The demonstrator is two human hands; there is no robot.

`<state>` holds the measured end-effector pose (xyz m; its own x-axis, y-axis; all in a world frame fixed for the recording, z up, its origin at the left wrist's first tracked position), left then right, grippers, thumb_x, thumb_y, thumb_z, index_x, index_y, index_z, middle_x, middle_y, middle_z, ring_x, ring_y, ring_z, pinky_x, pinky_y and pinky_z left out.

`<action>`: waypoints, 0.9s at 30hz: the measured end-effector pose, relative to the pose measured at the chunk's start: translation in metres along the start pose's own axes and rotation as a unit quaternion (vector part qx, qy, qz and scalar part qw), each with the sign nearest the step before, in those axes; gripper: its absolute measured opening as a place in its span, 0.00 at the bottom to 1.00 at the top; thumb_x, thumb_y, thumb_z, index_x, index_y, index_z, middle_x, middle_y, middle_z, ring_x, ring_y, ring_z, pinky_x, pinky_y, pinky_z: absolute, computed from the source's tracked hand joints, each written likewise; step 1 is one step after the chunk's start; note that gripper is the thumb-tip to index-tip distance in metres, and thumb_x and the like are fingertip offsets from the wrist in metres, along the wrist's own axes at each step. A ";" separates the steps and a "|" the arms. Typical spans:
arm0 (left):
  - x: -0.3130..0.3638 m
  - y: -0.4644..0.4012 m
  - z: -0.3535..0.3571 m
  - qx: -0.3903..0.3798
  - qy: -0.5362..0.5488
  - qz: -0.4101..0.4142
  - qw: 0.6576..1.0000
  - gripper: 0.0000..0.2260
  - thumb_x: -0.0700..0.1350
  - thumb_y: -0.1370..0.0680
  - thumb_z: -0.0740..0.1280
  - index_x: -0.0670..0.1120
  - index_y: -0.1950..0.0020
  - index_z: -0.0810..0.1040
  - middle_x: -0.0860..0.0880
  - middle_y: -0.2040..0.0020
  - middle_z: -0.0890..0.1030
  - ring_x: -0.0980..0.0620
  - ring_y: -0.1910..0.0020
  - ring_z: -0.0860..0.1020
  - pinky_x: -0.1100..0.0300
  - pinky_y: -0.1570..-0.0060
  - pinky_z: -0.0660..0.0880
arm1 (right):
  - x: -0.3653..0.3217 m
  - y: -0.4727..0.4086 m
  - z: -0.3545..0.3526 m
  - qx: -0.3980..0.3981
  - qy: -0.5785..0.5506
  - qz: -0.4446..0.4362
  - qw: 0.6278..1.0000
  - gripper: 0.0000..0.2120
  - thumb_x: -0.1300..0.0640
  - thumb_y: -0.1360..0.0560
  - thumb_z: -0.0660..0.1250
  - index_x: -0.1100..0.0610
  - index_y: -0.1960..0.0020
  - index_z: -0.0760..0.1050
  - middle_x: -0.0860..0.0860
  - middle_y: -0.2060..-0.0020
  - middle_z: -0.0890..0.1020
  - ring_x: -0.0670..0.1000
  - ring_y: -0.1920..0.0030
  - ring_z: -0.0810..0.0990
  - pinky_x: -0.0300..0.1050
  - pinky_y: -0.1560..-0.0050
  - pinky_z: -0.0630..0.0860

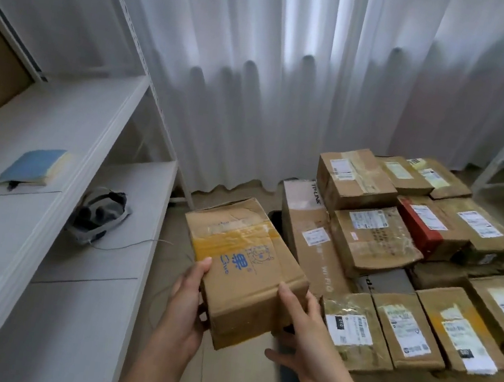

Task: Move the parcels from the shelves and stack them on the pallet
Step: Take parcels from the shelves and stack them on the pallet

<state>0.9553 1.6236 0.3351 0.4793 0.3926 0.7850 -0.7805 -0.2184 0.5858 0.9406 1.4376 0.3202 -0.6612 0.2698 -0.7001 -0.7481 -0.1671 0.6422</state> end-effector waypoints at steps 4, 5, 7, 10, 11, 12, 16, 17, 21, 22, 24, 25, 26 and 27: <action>0.023 -0.072 0.014 -0.055 -0.036 -0.029 0.997 0.41 0.66 0.43 0.78 0.52 0.33 0.76 0.45 0.41 0.83 0.41 0.40 0.80 0.49 0.53 0.79 | -0.026 -0.052 0.008 0.070 -0.060 -0.028 0.995 0.46 0.35 0.39 0.74 0.40 0.26 0.58 0.49 0.41 0.73 0.58 0.40 0.75 0.63 0.42 0.77; 0.033 -0.088 0.018 -0.071 -0.042 -0.035 0.996 0.43 0.65 0.44 0.79 0.51 0.33 0.76 0.45 0.40 0.83 0.40 0.41 0.80 0.48 0.53 0.79 | -0.032 -0.064 0.012 0.088 -0.079 -0.034 0.992 0.42 0.36 0.36 0.73 0.39 0.27 0.58 0.49 0.43 0.74 0.59 0.39 0.75 0.64 0.41 0.76; 0.050 -0.117 0.026 -0.104 -0.045 -0.046 0.992 0.43 0.63 0.43 0.78 0.49 0.31 0.74 0.42 0.40 0.82 0.44 0.51 0.81 0.52 0.63 0.79 | -0.045 -0.085 0.022 0.116 -0.111 -0.045 0.986 0.35 0.38 0.32 0.72 0.41 0.30 0.62 0.49 0.43 0.75 0.58 0.38 0.75 0.62 0.42 0.76; 0.076 -0.155 0.039 -0.140 -0.061 -0.049 0.987 0.44 0.63 0.42 0.78 0.48 0.30 0.73 0.42 0.45 0.80 0.50 0.64 0.78 0.58 0.71 0.76 | -0.063 -0.114 0.036 0.153 -0.151 -0.062 0.975 0.34 0.40 0.34 0.74 0.44 0.32 0.67 0.52 0.40 0.77 0.57 0.41 0.78 0.54 0.46 0.78; 0.082 -0.168 0.045 -0.146 -0.073 -0.058 0.985 0.46 0.64 0.44 0.79 0.49 0.30 0.72 0.43 0.45 0.81 0.48 0.60 0.79 0.57 0.69 0.77 | -0.067 -0.123 0.037 0.162 -0.161 -0.067 0.971 0.32 0.41 0.33 0.74 0.45 0.33 0.68 0.53 0.40 0.77 0.57 0.41 0.79 0.53 0.46 0.78; 0.086 -0.179 0.050 -0.149 -0.084 -0.069 0.983 0.48 0.65 0.46 0.80 0.50 0.30 0.72 0.44 0.42 0.81 0.44 0.52 0.81 0.54 0.65 0.78 | -0.072 -0.131 0.037 0.171 -0.171 -0.070 0.968 0.29 0.43 0.31 0.73 0.46 0.33 0.68 0.53 0.41 0.78 0.56 0.42 0.79 0.52 0.46 0.78; 0.088 -0.220 0.083 -0.130 -0.111 -0.136 0.976 0.42 0.66 0.43 0.76 0.51 0.32 0.72 0.40 0.36 0.77 0.36 0.40 0.77 0.42 0.52 0.79 | -0.093 -0.161 0.015 0.212 -0.207 -0.081 0.952 0.25 0.49 0.27 0.72 0.51 0.33 0.70 0.51 0.48 0.78 0.55 0.47 0.80 0.48 0.55 0.78; 0.088 -0.231 0.093 -0.128 -0.120 -0.151 0.973 0.39 0.65 0.40 0.75 0.50 0.33 0.73 0.39 0.37 0.77 0.36 0.41 0.77 0.41 0.50 0.79 | -0.097 -0.171 0.008 0.222 -0.210 -0.081 0.949 0.25 0.49 0.28 0.72 0.51 0.34 0.70 0.51 0.48 0.78 0.56 0.47 0.80 0.48 0.54 0.77; 0.089 -0.282 0.137 -0.136 -0.136 -0.185 0.964 0.24 0.58 0.30 0.72 0.48 0.38 0.76 0.38 0.42 0.79 0.36 0.43 0.78 0.38 0.45 0.76 | -0.110 -0.228 -0.022 0.260 -0.240 -0.068 0.933 0.36 0.46 0.34 0.77 0.48 0.29 0.67 0.52 0.42 0.78 0.58 0.41 0.78 0.58 0.41 0.77; 0.089 -0.296 0.147 -0.130 -0.138 -0.192 0.963 0.22 0.57 0.29 0.72 0.47 0.39 0.76 0.38 0.43 0.79 0.36 0.43 0.78 0.37 0.42 0.75 | -0.117 -0.243 -0.028 0.272 -0.249 -0.064 0.927 0.40 0.45 0.35 0.77 0.47 0.27 0.64 0.53 0.39 0.76 0.57 0.39 0.77 0.60 0.38 0.75; 0.091 -0.327 0.166 -0.118 -0.135 -0.206 0.962 0.19 0.54 0.28 0.72 0.45 0.41 0.77 0.38 0.45 0.79 0.37 0.44 0.77 0.37 0.39 0.72 | -0.134 -0.278 -0.037 0.274 -0.266 -0.055 0.923 0.46 0.44 0.35 0.77 0.45 0.24 0.57 0.54 0.36 0.74 0.58 0.38 0.75 0.61 0.34 0.73; 0.091 -0.342 0.174 -0.111 -0.132 -0.217 0.961 0.19 0.53 0.28 0.71 0.45 0.42 0.77 0.38 0.46 0.79 0.37 0.45 0.77 0.36 0.37 0.71 | -0.142 -0.295 -0.040 0.272 -0.273 -0.046 0.922 0.48 0.43 0.36 0.77 0.44 0.23 0.55 0.55 0.36 0.74 0.58 0.38 0.75 0.62 0.35 0.72; 0.090 -0.358 0.180 -0.104 -0.128 -0.229 0.959 0.19 0.53 0.28 0.72 0.44 0.42 0.77 0.38 0.47 0.79 0.37 0.46 0.76 0.36 0.36 0.70 | -0.149 -0.309 -0.042 0.269 -0.276 -0.039 0.922 0.48 0.43 0.36 0.77 0.43 0.23 0.54 0.54 0.35 0.74 0.57 0.39 0.75 0.61 0.36 0.73; 0.091 -0.372 0.186 -0.100 -0.121 -0.242 0.958 0.20 0.52 0.29 0.72 0.44 0.42 0.77 0.38 0.47 0.79 0.37 0.46 0.76 0.35 0.36 0.69 | -0.156 -0.322 -0.045 0.267 -0.279 -0.036 0.922 0.47 0.43 0.34 0.76 0.41 0.23 0.53 0.54 0.34 0.73 0.56 0.41 0.75 0.60 0.38 0.74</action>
<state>1.3640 1.5739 0.2260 0.8643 0.1805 0.4694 -0.4932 0.1207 0.8615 1.2821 1.4067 0.2089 -0.3670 0.7324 -0.5735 -0.5562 0.3214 0.7664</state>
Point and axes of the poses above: each hand's wrist, its own y-axis away from the middle knuckle, its own z-axis out of the palm, x = y × z, the point moved 8 cm from there along -y, towards the middle knuckle
